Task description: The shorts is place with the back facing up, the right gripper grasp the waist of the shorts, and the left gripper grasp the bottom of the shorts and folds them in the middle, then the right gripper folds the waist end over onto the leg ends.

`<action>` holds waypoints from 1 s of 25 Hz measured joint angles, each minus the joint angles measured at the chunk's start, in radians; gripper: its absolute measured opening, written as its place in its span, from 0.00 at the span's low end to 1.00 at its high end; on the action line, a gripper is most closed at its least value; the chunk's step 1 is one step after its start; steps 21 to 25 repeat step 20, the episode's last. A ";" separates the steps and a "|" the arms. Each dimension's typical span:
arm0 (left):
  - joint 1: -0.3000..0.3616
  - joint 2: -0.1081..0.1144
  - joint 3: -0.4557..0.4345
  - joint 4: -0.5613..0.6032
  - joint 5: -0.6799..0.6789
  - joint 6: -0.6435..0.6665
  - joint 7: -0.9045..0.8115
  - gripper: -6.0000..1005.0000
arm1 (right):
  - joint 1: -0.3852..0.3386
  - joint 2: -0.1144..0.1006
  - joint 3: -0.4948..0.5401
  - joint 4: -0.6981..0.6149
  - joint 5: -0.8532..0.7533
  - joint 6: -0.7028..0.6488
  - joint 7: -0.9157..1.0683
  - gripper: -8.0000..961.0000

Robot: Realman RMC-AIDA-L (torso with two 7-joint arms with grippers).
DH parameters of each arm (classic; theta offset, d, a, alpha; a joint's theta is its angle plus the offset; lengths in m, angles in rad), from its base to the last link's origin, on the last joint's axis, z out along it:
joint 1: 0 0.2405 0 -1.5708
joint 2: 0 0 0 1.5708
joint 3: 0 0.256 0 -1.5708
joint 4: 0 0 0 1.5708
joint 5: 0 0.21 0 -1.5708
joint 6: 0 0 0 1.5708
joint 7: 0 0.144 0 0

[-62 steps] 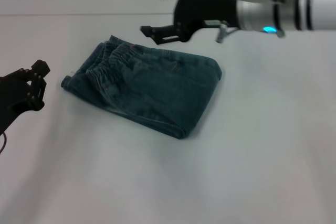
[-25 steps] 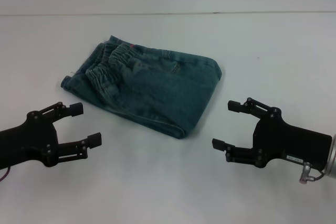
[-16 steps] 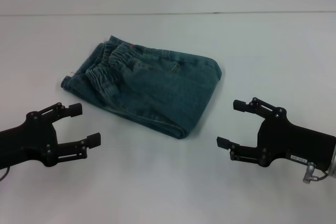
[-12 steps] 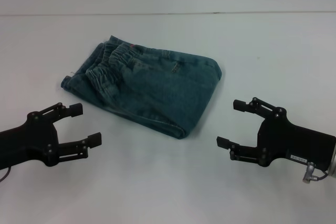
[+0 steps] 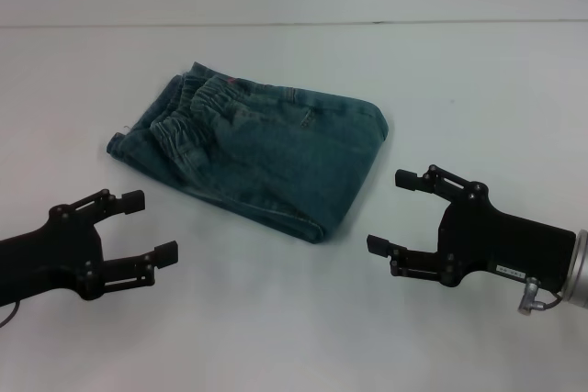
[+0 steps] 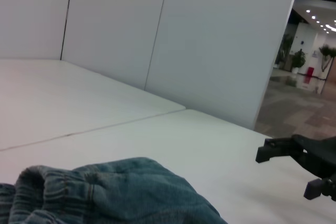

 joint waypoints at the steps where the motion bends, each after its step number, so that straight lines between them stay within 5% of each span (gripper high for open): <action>1: 0.000 0.000 -0.001 0.000 0.004 0.000 0.000 0.93 | 0.000 0.000 0.000 0.001 0.000 0.000 -0.002 0.96; 25: -0.005 -0.002 0.002 -0.001 0.014 -0.014 0.003 0.93 | 0.034 0.003 0.001 0.015 0.006 0.007 -0.005 0.96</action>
